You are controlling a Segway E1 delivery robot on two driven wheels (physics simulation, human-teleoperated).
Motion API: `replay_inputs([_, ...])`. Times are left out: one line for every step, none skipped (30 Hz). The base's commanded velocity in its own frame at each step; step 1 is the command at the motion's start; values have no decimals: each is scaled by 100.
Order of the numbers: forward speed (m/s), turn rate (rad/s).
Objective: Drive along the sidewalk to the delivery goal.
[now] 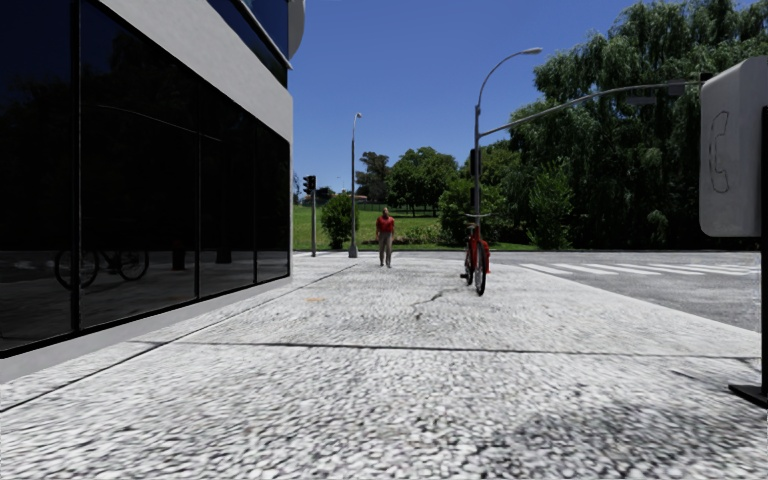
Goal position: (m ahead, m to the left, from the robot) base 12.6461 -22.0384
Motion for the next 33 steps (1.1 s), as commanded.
replay_inputs([107, 0])
replay_inputs([107, 0])
replay_inputs([107, 0])
replay_inputs([107, 0])
replay_inputs([107, 0])
replay_inputs([107, 0])
replay_inputs([107, 0])
replay_inputs([107, 0])
replay_inputs([107, 0])
replay_inputs([107, 0])
replay_inputs([107, 0])
replay_inputs([107, 0])
replay_inputs([107, 0])
replay_inputs([107, 0])
replay_inputs([107, 0])
replay_inputs([107, 0])
replay_inputs([107, 0])
replay_inputs([107, 0])
replay_inputs([107, 0])
replay_inputs([107, 0])
replay_inputs([107, 0])
replay_inputs([107, 0])
replay_inputs([107, 0])
replay_inputs([107, 0])
replay_inputs([107, 0])
replay_inputs([107, 0])
replay_inputs([107, 0])
replay_inputs([107, 0])
replay_inputs([107, 0])
replay_inputs([107, 0])
replay_inputs([107, 0])
replay_inputs([107, 0])
replay_inputs([107, 0])
